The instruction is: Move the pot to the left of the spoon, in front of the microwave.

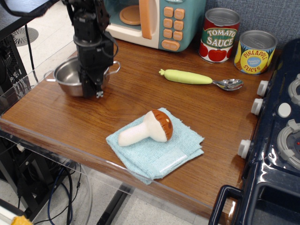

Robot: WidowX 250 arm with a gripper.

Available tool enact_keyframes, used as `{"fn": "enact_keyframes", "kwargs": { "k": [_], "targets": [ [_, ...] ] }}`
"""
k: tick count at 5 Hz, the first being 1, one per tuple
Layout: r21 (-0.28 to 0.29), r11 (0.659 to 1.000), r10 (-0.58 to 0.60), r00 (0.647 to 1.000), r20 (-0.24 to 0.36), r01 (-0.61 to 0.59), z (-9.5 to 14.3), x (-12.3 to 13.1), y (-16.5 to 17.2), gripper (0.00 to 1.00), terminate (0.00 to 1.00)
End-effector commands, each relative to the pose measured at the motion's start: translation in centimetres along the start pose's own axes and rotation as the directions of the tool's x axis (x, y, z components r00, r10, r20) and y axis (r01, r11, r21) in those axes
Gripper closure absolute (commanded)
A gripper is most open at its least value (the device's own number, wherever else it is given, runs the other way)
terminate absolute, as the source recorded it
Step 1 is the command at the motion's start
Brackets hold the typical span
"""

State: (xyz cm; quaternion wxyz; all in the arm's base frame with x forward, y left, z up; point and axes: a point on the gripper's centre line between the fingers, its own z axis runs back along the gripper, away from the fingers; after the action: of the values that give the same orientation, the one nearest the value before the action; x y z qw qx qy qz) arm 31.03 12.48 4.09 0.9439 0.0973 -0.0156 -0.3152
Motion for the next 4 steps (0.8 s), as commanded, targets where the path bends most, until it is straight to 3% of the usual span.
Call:
{"fn": "enact_keyframes", "kwargs": {
  "k": [1, 3, 4],
  "targets": [
    [0.118, 0.987, -0.122, 0.988, 0.098, 0.110, 4.8, 4.6, 1.5, 1.00, 0.00],
    [0.124, 0.963, -0.254, 0.956, 0.145, 0.237, 4.4, 10.2, 0.9, 1.00, 0.00],
    [0.106, 0.961, -0.267, 0.957, 0.113, 0.255, 3.1, 10.4, 0.6, 1.00, 0.00]
  ]
}}
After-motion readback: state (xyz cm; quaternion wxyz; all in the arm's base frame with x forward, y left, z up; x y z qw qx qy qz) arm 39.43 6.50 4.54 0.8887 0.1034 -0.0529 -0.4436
